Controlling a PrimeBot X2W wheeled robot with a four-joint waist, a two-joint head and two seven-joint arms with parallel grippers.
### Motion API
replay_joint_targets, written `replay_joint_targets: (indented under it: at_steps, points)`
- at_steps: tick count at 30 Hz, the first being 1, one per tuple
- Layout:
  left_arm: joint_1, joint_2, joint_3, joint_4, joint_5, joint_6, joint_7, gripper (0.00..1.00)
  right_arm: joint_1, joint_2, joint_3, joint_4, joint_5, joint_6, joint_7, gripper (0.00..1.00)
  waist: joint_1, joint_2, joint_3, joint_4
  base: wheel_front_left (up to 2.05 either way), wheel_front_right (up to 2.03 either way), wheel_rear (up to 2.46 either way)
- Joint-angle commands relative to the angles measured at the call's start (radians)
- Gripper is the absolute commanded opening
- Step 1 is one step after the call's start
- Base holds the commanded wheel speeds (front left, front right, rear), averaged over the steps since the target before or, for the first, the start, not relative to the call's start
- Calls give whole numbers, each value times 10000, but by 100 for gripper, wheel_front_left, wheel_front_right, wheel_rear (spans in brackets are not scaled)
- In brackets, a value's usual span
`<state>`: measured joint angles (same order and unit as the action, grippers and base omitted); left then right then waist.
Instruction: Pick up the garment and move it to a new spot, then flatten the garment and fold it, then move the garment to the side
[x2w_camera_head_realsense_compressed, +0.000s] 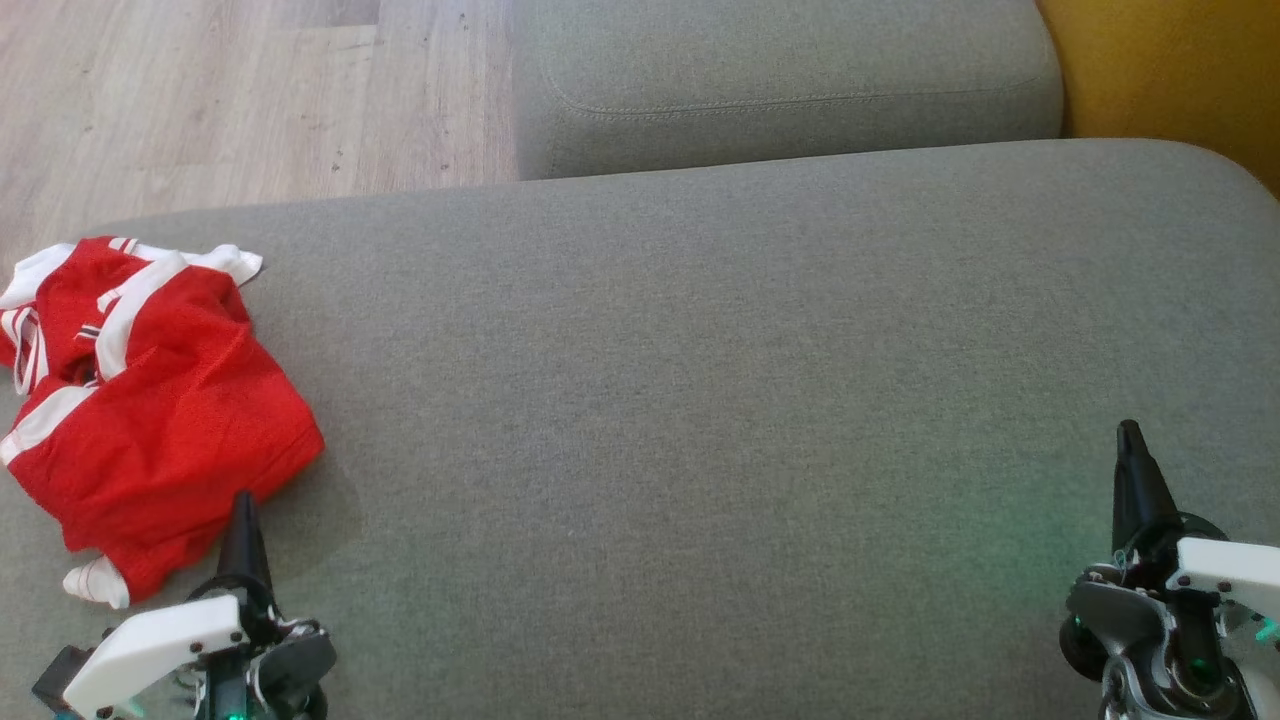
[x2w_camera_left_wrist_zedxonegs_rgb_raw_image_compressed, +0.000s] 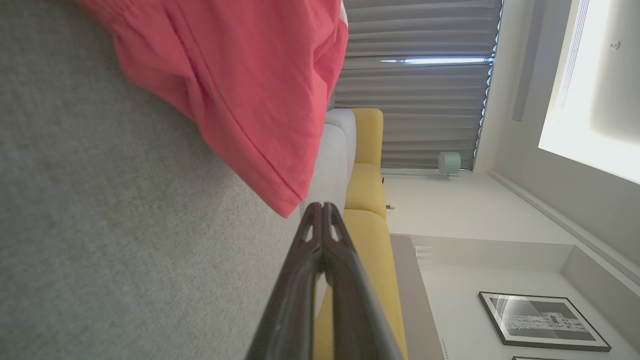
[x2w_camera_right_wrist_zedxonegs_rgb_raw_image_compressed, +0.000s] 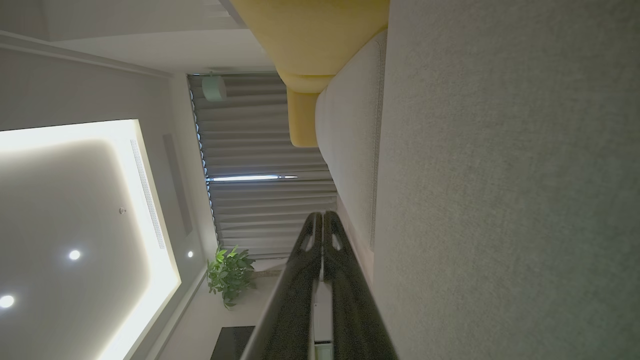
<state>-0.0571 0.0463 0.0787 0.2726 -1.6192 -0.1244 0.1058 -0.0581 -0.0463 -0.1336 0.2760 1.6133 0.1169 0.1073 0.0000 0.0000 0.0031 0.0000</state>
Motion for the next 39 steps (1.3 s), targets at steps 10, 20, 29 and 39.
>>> replay_joint_targets:
  at_steps: [10, 20, 29, 39]
  points:
    - [-509, 49, 348, -275, 104, -63, 72, 0, -498, -50, 202, -313, -44, 138, 56, 0, 0, 0, 0, 0, 0, 0, 0]
    - [-509, 47, 351, -275, 106, -63, 74, 0, -499, -48, 199, -313, -46, 138, 58, 0, 0, 0, 0, 0, 0, 0, 0]
    - [-509, 46, 352, -275, 108, -63, 76, 0, -499, -47, 197, -313, -47, 138, 59, 0, 0, 0, 0, 0, 0, 0, 0]
    - [264, -35, -99, 480, -4, 11, -41, 100, 282, 70, 59, 504, 11, -29, -23, 100, 0, 0, 2, 0, 0, 0, 0]
